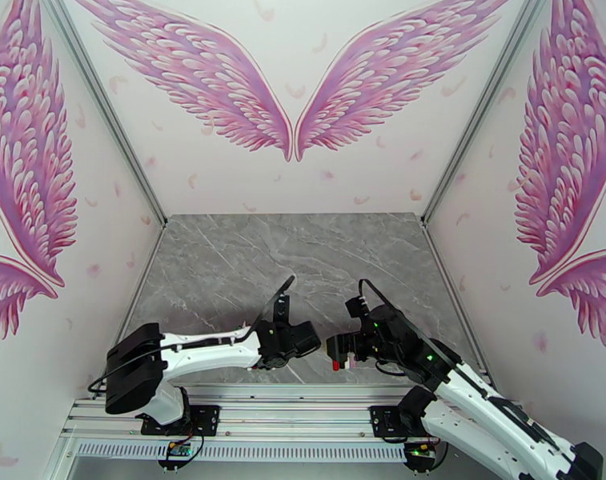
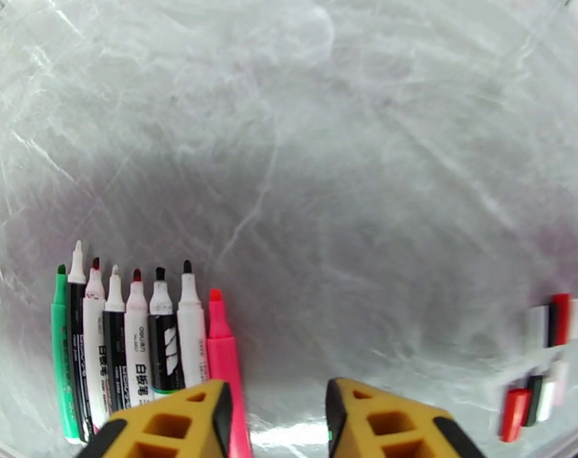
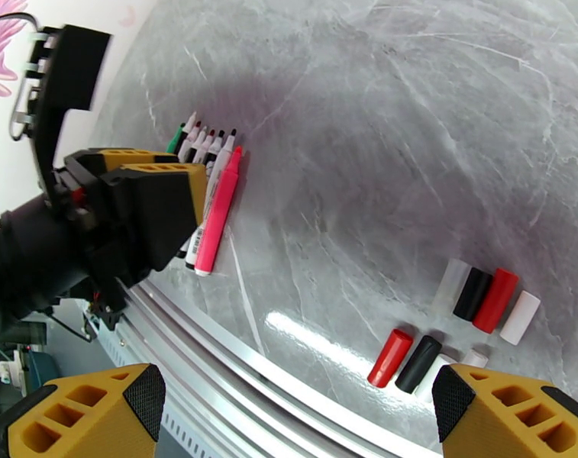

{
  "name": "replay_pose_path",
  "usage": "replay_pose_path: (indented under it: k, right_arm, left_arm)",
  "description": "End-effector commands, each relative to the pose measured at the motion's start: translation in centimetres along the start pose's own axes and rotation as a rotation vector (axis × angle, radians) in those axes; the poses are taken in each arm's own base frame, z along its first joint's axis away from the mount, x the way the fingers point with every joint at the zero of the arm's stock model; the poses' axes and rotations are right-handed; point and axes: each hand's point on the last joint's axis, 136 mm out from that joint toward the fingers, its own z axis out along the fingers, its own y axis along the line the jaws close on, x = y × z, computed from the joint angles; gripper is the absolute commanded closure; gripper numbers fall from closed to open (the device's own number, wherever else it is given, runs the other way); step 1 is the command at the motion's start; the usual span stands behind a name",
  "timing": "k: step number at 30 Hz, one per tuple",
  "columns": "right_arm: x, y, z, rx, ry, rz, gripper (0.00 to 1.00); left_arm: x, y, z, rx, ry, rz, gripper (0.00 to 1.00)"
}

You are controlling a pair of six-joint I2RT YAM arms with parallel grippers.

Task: Open the pen caps

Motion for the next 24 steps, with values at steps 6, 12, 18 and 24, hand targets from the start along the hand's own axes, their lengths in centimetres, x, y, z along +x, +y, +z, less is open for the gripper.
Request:
replay_pose_path:
  k: [6, 12, 18, 24]
  right_arm:
    - [-2.1, 2.3, -2.0, -0.067, -0.083, -0.073, 0.01]
    - [-2.6, 3.7, -2.5, -0.113, -0.076, -0.091, 0.01]
    - [-5.1, 2.4, -2.6, -0.006, -0.163, -0.064, 0.01]
    - [-8.5, 0.2, -3.1, 0.138, -0.330, -0.045, 0.01]
  left_arm:
    - [-4.1, 1.3, -3.8, 0.203, -0.141, -0.029, 0.04]
    - [-6.3, 4.8, -6.1, 0.299, -0.242, -0.059, 0.01]
    - [-8.4, 10.5, -7.0, 0.262, -0.354, -0.066, 0.01]
    - [-9.6, 15.0, -5.0, 0.146, -0.348, -0.030, 0.01]
